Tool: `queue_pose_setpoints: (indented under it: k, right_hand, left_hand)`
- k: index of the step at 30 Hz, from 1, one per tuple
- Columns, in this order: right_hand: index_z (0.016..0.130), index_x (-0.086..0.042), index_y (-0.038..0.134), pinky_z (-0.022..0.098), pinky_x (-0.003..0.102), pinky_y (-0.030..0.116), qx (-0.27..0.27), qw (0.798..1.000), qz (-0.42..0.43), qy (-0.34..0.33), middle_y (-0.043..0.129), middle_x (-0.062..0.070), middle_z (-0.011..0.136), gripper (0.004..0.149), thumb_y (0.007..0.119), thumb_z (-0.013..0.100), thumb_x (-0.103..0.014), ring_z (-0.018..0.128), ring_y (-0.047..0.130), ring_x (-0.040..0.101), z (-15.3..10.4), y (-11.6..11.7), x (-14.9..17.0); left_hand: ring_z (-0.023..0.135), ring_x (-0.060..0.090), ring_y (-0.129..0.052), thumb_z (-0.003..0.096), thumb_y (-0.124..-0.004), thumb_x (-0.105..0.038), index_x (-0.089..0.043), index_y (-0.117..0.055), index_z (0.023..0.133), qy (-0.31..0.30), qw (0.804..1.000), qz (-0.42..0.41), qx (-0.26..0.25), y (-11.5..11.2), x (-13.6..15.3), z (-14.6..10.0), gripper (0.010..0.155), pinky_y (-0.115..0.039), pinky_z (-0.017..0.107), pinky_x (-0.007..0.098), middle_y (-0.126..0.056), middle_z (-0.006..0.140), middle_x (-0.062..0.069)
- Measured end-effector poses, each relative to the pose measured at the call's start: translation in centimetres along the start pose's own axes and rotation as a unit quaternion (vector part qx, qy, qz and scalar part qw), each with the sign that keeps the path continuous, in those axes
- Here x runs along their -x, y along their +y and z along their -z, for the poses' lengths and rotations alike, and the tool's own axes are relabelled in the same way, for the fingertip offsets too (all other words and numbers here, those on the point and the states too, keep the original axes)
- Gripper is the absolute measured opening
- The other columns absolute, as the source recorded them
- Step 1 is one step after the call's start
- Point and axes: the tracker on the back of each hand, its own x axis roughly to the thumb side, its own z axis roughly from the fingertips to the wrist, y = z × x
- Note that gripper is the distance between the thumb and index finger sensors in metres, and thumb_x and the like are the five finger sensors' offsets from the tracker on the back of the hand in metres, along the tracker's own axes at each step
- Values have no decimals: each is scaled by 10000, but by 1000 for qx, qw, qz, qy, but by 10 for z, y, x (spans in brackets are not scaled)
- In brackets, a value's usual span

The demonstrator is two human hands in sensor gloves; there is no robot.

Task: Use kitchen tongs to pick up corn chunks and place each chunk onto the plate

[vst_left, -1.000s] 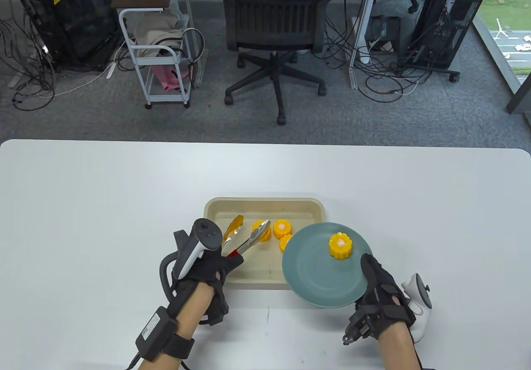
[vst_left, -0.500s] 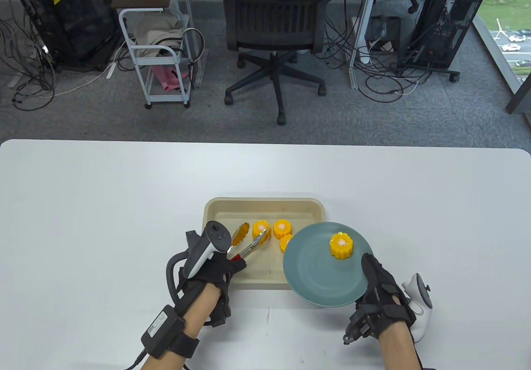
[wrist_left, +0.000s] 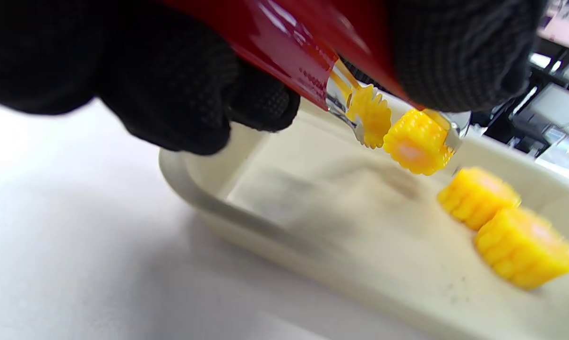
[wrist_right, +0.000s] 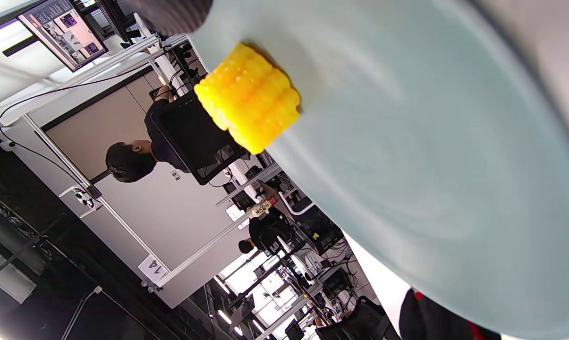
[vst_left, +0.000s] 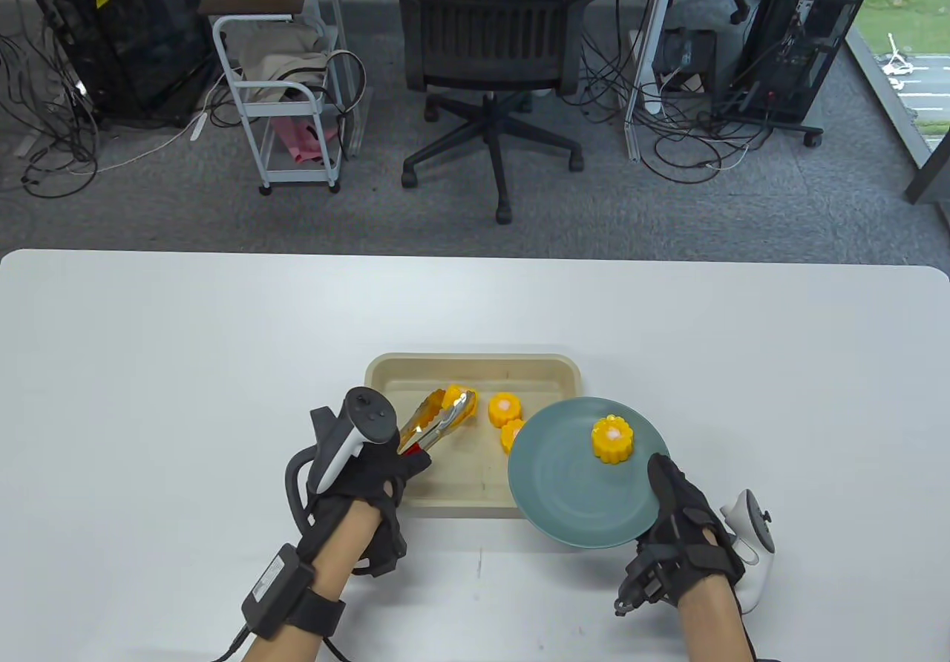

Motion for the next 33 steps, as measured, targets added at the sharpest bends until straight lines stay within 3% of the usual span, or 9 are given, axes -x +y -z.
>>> queue_pose_setpoints:
  k: [6, 13, 21, 27, 33]
  right_hand:
    - [1048, -195, 433, 567, 481, 863, 6, 1000, -1, 1, 697, 226, 1045, 583, 587, 532, -418, 874, 854, 419, 0, 0, 0]
    - [1048, -195, 431, 567, 480, 864, 7, 1000, 3, 0, 698, 223, 1045, 583, 586, 532, -418, 876, 853, 418, 0, -1, -1]
    - [1048, -196, 435, 566, 477, 867, 7, 1000, 11, -3, 704, 222, 1043, 583, 587, 531, -419, 874, 858, 414, -1, -1, -2]
    - [1047, -198, 437, 566, 476, 868, 4, 1000, 14, -3, 709, 219, 1042, 583, 588, 530, -420, 874, 860, 411, -2, -1, -3]
    - [1046, -197, 440, 564, 470, 874, 7, 1000, 22, -4, 719, 215, 1038, 582, 588, 529, -419, 869, 867, 408, -2, -1, -3]
  left_hand:
    - [295, 287, -1034, 431, -749, -630, -297, -586, 1071, -63, 995, -70, -30, 29, -1, -28, 740, -895, 186, 493, -913, 811, 110]
    - [297, 272, -1037, 436, -738, -640, -299, -579, 1074, -164, 982, -72, -67, 40, -27, -73, 741, -902, 188, 480, -913, 814, 96]
    - [305, 261, -1038, 440, -725, -646, -309, -567, 1077, -236, 968, -5, -88, 20, -60, -110, 738, -907, 194, 471, -911, 819, 79]
    - [305, 254, -1041, 443, -715, -649, -313, -564, 1078, -233, 965, 59, -100, -1, -75, -114, 734, -910, 194, 464, -911, 820, 74]
    - [310, 257, -1039, 441, -718, -647, -315, -559, 1079, -233, 966, 67, -94, -6, -76, -112, 736, -909, 198, 466, -909, 821, 73]
